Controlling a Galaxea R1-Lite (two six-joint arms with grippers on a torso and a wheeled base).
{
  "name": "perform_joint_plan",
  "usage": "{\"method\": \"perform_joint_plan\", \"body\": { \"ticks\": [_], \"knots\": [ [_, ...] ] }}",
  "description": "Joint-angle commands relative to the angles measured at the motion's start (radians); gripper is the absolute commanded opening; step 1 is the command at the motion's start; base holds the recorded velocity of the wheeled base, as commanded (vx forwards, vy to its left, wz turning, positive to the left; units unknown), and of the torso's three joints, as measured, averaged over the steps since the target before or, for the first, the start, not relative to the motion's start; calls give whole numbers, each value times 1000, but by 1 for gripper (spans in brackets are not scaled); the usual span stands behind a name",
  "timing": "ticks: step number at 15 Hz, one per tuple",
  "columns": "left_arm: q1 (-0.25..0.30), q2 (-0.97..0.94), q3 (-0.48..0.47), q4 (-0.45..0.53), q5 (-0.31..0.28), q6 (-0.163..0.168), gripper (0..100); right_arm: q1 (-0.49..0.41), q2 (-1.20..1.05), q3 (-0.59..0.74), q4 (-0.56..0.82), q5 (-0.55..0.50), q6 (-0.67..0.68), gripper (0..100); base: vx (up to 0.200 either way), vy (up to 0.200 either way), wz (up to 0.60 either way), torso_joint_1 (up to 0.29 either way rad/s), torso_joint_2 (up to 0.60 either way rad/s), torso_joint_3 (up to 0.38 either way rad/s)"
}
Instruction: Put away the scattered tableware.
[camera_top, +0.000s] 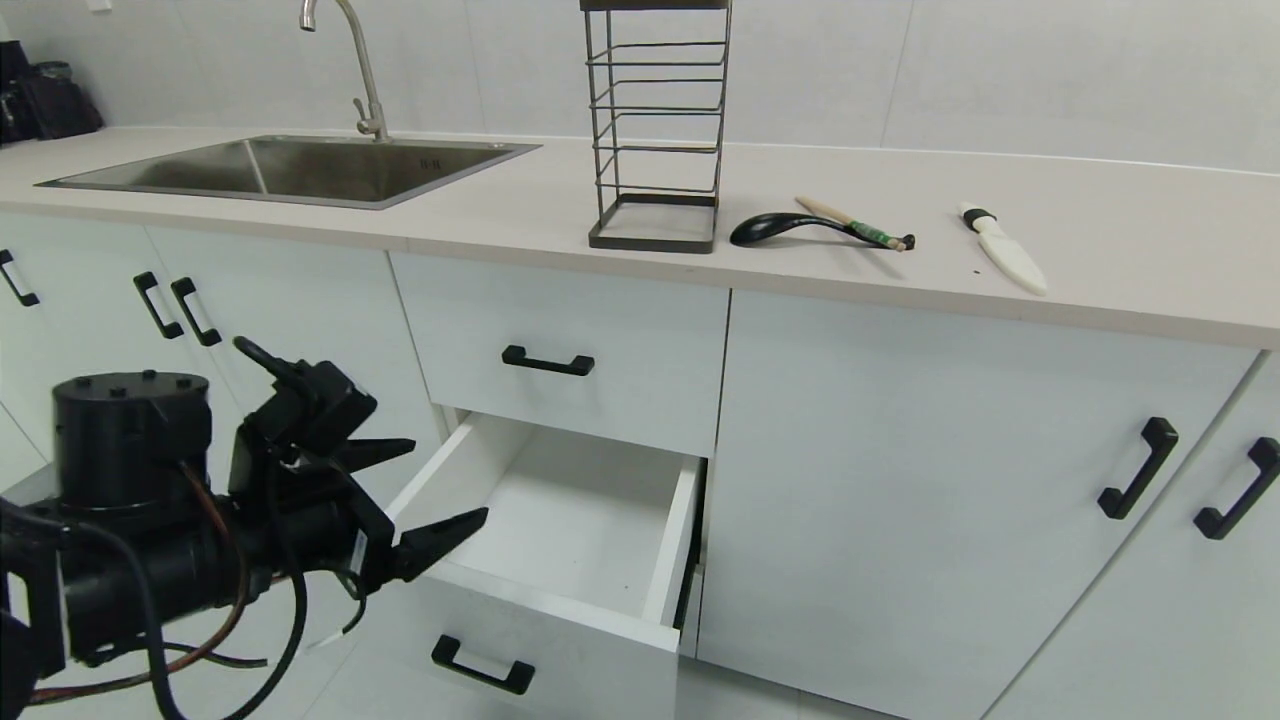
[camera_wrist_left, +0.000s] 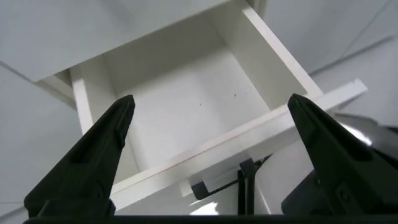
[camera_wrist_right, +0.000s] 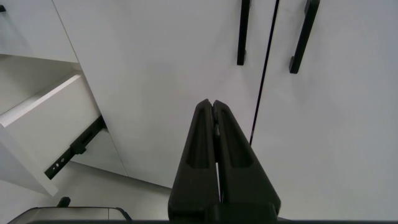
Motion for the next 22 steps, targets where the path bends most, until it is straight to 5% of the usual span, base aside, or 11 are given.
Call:
{"method": "perform_joint_plan", "body": {
  "ticks": [1,5,10,14,18,22],
  "knots": [
    [109,-38,-3,-24,-52,-11,100,0,1,0,0,0,2,0,0,0,0,0,0,0],
    [113,-135,111,-106,-46,-20,100,0,1,0,0,1,0,0,0,0,0,0,0,0],
    [211,-420,251,-98,-12,-12,100,0,1,0,0,0,2,0,0,0,0,0,0,0],
    [211,-638,346,-70,25,-12,100,0,1,0,0,1,0,0,0,0,0,0,0,0],
    [228,-966,415,111,54,-11,100,0,1,0,0,1,0,0,0,0,0,0,0,0],
    [254,-1388,410,470,77,-7,100,0,1,0,0,0,0,0,0,0,0,0,0,0]
  ]
}}
